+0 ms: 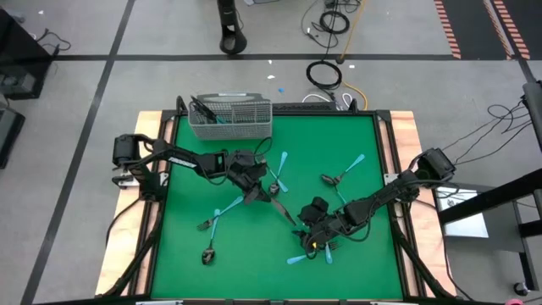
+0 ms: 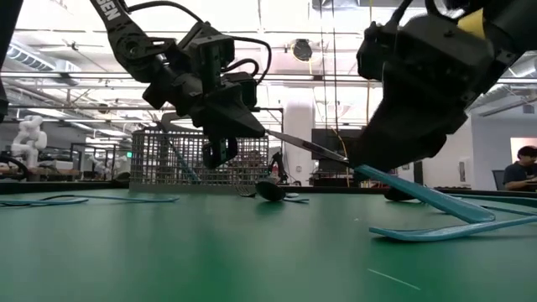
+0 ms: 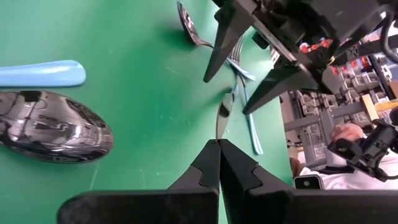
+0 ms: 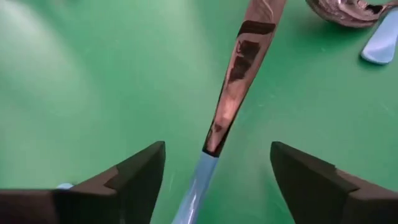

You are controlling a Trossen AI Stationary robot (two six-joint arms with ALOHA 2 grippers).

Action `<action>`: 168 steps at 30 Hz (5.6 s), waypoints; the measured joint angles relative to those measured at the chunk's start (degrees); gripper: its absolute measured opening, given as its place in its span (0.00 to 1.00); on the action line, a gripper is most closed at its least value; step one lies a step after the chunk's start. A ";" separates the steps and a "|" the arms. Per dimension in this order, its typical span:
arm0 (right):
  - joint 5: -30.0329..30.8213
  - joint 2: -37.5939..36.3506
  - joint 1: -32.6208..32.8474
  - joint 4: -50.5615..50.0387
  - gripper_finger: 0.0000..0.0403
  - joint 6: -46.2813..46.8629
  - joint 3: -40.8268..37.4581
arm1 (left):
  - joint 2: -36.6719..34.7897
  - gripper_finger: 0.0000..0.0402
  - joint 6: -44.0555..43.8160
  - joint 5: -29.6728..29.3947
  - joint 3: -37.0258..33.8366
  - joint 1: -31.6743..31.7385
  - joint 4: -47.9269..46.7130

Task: Sort silverware
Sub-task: Put the table knife into the silverware rack

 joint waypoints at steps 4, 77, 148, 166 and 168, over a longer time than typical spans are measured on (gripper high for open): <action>0.03 1.46 0.00 0.83 0.51 -0.40 0.00 | 0.00 0.00 0.00 0.00 0.00 0.00 0.03; -7.27 -9.41 -12.72 41.84 0.00 -28.87 -9.49 | 9.46 0.37 15.12 -27.21 0.26 -13.08 55.45; 13.60 -18.09 -4.39 10.22 0.41 -24.93 -9.46 | -37.51 0.02 14.63 -54.57 -9.76 31.39 -9.40; 13.62 -18.09 -4.39 10.40 0.41 -22.10 -9.49 | -34.74 0.03 8.90 -57.51 -10.43 30.14 -10.21; 13.60 -18.09 -4.40 10.41 0.41 -21.46 -9.49 | -34.58 0.03 8.92 -57.33 -10.43 29.84 -10.19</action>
